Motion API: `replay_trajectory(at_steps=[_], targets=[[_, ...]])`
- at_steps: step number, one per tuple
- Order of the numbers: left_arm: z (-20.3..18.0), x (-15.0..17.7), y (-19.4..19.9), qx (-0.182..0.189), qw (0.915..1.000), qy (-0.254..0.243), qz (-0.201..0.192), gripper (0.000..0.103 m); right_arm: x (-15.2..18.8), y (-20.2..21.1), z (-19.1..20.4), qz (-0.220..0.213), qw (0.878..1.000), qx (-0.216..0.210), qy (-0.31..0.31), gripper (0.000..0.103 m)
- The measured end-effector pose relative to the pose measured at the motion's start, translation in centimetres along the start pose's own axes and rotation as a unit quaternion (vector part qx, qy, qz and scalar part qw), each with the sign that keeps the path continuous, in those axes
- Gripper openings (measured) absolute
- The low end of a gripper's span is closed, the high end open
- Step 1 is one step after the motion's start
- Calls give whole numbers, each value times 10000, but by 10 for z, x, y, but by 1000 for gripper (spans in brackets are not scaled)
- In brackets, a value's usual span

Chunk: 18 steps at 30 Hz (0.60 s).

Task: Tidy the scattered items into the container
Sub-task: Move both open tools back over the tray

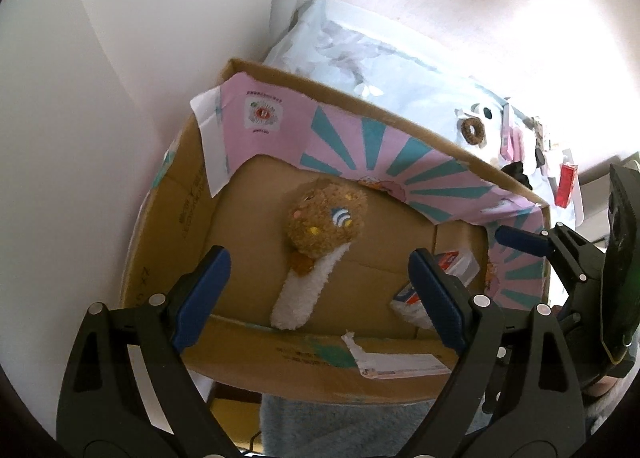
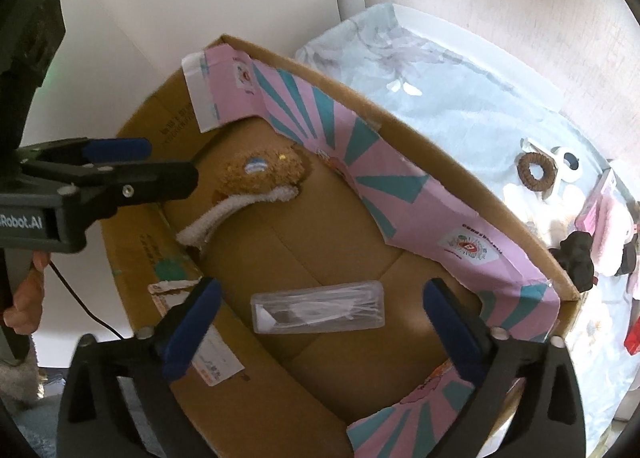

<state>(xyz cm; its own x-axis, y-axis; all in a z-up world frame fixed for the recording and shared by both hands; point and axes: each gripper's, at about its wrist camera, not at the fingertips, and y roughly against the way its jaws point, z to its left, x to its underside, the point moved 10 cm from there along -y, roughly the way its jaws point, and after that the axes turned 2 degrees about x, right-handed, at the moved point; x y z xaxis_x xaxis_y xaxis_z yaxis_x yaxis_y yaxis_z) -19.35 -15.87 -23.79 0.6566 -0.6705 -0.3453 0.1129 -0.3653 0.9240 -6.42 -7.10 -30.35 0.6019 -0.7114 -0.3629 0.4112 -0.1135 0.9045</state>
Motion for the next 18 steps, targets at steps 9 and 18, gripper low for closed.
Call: replay_trajectory(at_steps=[9,18], targets=[[-33,-26,21,229,9984,-453,-239,90,-4,53,-23,-952,9952,212,-53,102],[-135,-48,30,669,9802,-1811,-448,90,-23,107,-69,-1686,9796,931,-566,103]])
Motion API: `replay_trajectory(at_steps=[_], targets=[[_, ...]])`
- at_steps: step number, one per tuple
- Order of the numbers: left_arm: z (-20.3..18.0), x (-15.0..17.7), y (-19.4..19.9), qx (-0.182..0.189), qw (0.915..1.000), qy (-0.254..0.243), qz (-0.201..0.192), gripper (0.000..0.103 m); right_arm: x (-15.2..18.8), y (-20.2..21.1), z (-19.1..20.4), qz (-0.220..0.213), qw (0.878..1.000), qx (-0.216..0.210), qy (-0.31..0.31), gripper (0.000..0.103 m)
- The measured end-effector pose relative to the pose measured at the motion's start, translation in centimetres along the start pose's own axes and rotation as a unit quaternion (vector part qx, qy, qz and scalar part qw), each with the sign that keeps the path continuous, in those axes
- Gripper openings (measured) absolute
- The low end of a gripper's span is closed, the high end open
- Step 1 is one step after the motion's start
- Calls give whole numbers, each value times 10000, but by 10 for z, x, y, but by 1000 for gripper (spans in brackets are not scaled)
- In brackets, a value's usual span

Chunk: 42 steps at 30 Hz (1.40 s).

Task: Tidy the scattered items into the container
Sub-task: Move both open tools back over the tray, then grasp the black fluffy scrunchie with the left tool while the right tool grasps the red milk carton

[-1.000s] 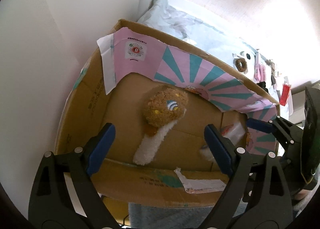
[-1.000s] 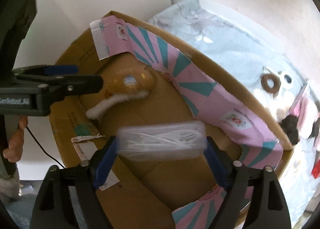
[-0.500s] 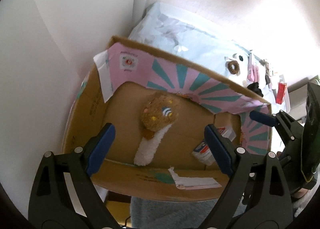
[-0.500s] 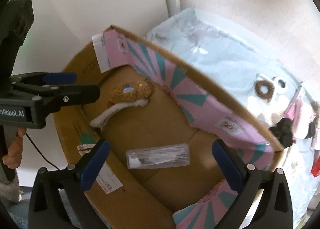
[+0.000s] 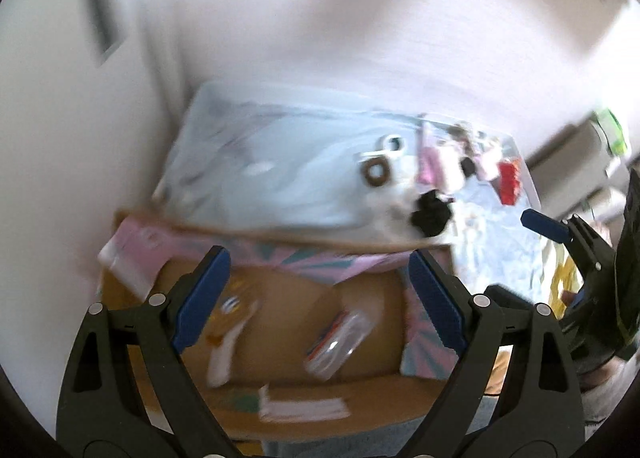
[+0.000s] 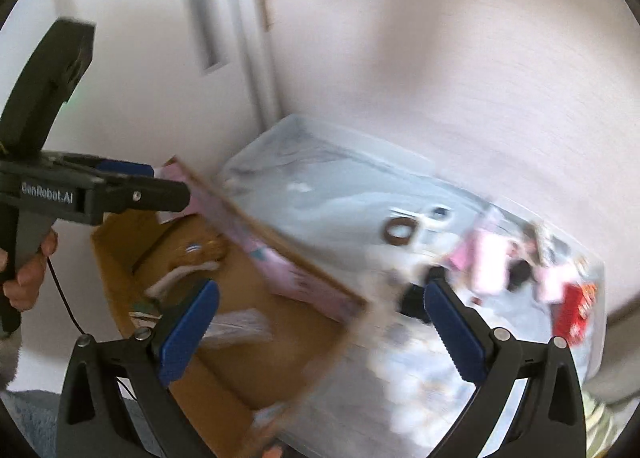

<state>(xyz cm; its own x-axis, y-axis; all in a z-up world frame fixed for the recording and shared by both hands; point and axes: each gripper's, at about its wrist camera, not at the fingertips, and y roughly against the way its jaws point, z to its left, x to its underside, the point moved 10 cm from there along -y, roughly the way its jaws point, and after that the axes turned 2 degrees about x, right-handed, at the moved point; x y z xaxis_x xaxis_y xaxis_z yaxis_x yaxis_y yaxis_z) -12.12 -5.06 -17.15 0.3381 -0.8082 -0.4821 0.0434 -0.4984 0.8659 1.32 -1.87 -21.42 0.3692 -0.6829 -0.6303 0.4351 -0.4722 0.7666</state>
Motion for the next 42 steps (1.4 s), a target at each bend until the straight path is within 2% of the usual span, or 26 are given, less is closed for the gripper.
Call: replay_trajectory(at_steps=[3,11,13,17,21,27,31,33,39,42], targets=[[-35,-14,-7,170,9991,-393,-11,90,7,13,-39,-42,9983,16,-576,103],[-120,-39,-29,512,9908,-1254,37,90,35,46,-142,-31,9853,825,-1495,103],[-134,-39,-41,513,9889,-1392,136,90,43,54,-166,-11,9791,1194,-1649,103],[-160,-37,-70,580,9850,-1567,426,90,52,70,-198,-82,9749,1506,-1638,103],[-178,-35,-107,439,9813,-1712,763,90,56,72,-222,-120,9754,1634,-1474,103],[-178,-28,-147,41,9754,-1869,1166,90,59,50,-258,135,9795,1567,-1259,103],[-168,-17,-178,-178,9699,-1719,1714,90,63,25,-278,414,9813,1620,-958,103],[-160,-13,-189,-326,9670,-1711,1859,90,64,13,-286,529,9819,1618,-833,103],[-147,-3,-209,-696,9565,-1803,2185,90,67,-21,-307,728,9846,1357,-833,103],[-144,5,-217,-763,9515,-1790,2382,90,69,-36,-315,842,9857,1161,-880,103]])
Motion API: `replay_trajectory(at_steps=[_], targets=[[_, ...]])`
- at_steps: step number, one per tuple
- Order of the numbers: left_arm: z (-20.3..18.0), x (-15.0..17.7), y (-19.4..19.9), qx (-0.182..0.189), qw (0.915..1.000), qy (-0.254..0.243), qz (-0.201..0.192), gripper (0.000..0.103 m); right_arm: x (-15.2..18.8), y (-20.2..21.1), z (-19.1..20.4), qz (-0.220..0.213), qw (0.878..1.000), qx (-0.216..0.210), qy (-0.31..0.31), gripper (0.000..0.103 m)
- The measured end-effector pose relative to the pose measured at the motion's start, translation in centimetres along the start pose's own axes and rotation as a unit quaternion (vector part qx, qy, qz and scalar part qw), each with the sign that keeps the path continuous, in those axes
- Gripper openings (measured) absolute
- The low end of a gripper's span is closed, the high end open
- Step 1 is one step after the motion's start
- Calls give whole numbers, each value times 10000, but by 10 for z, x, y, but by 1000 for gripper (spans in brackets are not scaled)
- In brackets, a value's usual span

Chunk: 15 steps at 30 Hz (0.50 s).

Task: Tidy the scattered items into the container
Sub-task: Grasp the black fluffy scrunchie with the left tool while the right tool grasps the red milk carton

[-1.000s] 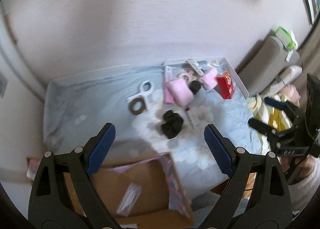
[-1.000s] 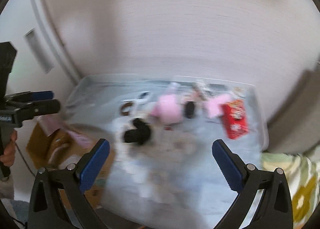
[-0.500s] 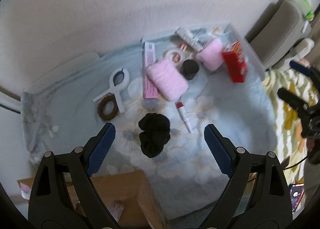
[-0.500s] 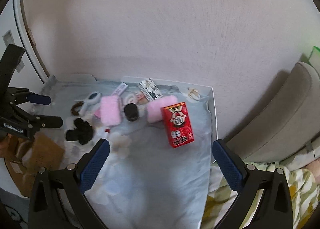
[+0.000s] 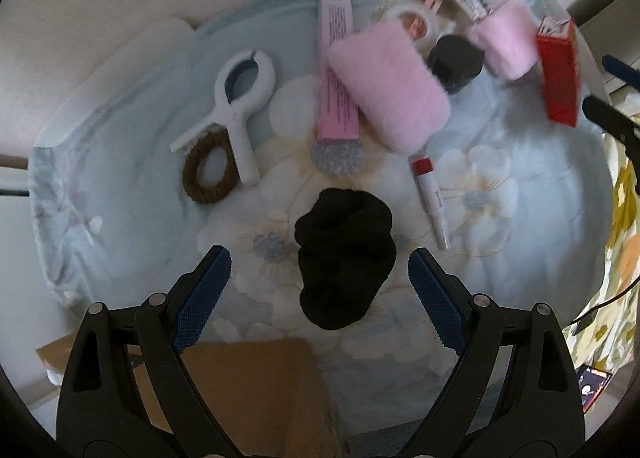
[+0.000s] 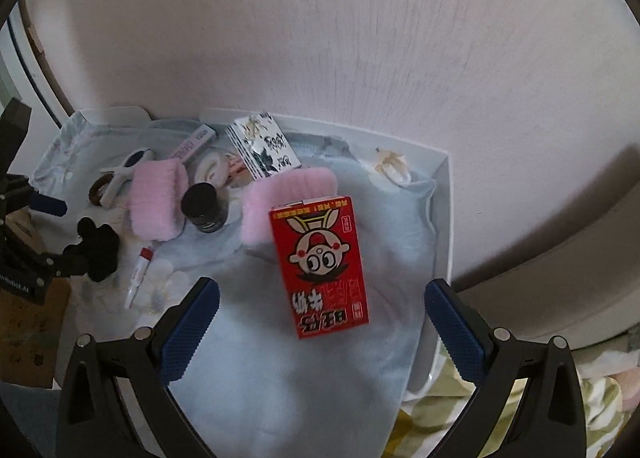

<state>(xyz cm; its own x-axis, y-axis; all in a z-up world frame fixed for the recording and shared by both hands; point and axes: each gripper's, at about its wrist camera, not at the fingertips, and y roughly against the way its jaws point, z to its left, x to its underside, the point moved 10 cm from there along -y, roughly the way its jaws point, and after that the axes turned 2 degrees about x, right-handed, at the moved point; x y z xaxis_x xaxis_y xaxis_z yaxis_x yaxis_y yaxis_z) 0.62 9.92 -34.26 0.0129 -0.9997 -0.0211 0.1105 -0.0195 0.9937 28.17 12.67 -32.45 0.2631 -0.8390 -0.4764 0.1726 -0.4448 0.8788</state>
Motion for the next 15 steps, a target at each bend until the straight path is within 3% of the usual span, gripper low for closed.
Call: replay_trajectory(at_steps=[10,15], targets=[[3,5,-17,39,9998,63,173,86,-1,-34,-7,262,9991,-186,280,102],[2,8,-20,164,9997,63,174,56,2,-35,-3,286,9985,-219,424,97]])
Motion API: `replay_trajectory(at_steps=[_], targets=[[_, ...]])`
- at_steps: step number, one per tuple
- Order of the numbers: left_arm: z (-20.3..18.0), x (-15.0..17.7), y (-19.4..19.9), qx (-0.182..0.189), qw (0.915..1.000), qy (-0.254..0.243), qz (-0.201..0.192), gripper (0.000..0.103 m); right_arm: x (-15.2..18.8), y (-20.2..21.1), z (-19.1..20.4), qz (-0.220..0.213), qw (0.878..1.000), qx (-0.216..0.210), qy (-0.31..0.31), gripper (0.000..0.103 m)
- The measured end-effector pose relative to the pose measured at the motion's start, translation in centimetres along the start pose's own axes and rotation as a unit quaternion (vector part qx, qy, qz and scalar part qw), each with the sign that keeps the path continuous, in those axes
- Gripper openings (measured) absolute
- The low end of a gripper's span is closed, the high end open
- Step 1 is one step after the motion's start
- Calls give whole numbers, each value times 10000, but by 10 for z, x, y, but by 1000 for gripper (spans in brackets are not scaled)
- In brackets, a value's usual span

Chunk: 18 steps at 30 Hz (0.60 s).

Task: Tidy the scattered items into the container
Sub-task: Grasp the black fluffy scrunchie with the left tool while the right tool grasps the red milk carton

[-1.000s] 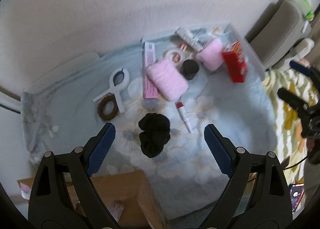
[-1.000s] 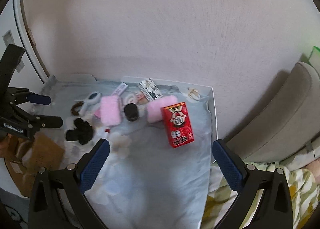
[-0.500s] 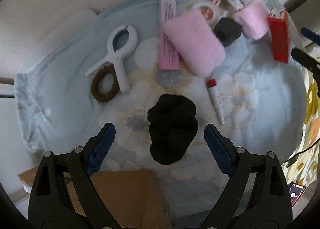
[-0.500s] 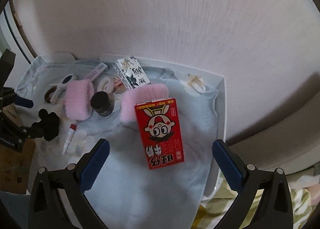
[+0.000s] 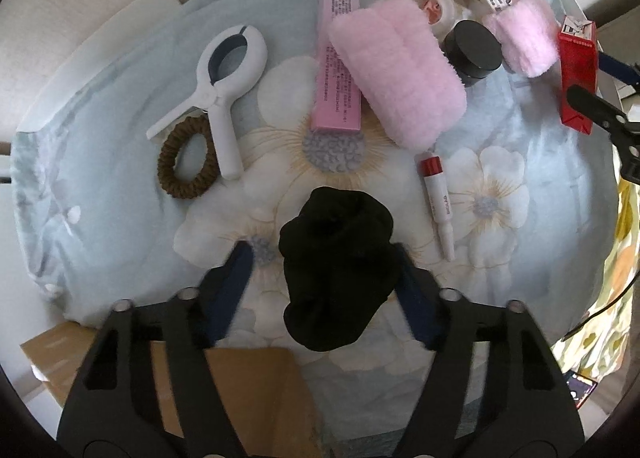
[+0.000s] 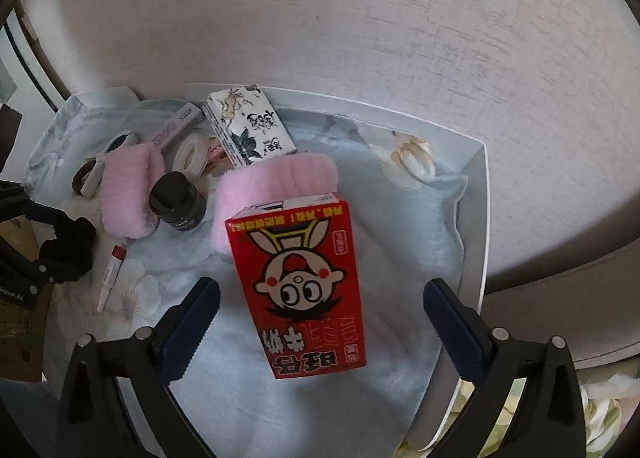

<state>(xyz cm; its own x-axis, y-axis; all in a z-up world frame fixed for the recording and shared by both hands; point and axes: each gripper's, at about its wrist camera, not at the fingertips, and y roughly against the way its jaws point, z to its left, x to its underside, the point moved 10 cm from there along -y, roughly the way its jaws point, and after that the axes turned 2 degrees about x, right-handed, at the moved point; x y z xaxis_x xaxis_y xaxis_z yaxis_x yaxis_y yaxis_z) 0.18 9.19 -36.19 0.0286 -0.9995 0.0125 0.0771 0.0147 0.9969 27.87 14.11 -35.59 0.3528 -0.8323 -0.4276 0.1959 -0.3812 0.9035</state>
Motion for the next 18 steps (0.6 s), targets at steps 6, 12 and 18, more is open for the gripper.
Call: replay_trajectory(at_steps=[6,12,18], targets=[[-2,4,1,126,9999,32,-84,23,9,-6,4,246,9993,-33,281,54],[-5,7,15,276,9992,-10,-298,14,16,2,3,278,9995,2,125,47],[-13,10,47,580,9957,-81,-713,14,19,36,5,81,9999,79,37,47]])
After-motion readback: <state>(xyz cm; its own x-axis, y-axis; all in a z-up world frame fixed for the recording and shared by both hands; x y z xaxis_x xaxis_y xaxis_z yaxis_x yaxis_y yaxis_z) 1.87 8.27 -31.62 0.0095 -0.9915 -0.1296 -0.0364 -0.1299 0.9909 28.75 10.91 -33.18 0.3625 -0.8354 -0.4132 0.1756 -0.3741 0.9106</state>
